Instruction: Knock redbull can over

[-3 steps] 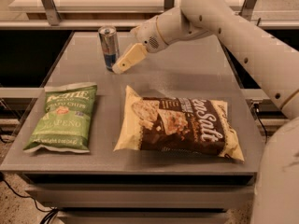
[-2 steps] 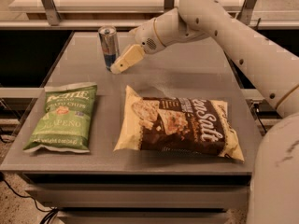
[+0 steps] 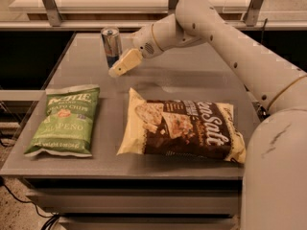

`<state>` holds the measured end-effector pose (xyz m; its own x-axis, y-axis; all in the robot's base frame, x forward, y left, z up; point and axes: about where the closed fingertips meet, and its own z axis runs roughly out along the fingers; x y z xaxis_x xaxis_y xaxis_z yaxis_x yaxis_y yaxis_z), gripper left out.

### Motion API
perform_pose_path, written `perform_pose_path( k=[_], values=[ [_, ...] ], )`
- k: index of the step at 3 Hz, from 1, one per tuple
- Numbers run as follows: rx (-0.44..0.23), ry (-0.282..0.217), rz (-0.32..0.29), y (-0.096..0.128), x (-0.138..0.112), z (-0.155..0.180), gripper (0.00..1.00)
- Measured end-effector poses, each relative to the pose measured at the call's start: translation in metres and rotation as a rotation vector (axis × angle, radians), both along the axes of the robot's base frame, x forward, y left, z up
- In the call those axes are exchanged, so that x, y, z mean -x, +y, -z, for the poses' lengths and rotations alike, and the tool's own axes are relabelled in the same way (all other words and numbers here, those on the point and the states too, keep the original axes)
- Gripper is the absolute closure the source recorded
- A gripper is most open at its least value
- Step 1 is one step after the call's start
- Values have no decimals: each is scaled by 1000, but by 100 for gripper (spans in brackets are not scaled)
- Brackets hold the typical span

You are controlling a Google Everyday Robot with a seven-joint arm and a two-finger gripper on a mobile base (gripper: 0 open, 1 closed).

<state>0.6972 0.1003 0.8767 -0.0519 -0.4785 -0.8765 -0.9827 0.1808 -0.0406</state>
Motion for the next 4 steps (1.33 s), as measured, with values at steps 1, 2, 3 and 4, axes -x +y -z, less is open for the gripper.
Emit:
perform_pose_path(
  k=[1, 2, 3, 4],
  values=[
    [-15, 12, -16, 7, -4, 6, 0],
    [-29, 19, -29, 13, -7, 8, 16],
    [-59, 18, -35, 16, -9, 7, 39],
    [-96, 21, -37, 15, -11, 5, 62]
  ],
)
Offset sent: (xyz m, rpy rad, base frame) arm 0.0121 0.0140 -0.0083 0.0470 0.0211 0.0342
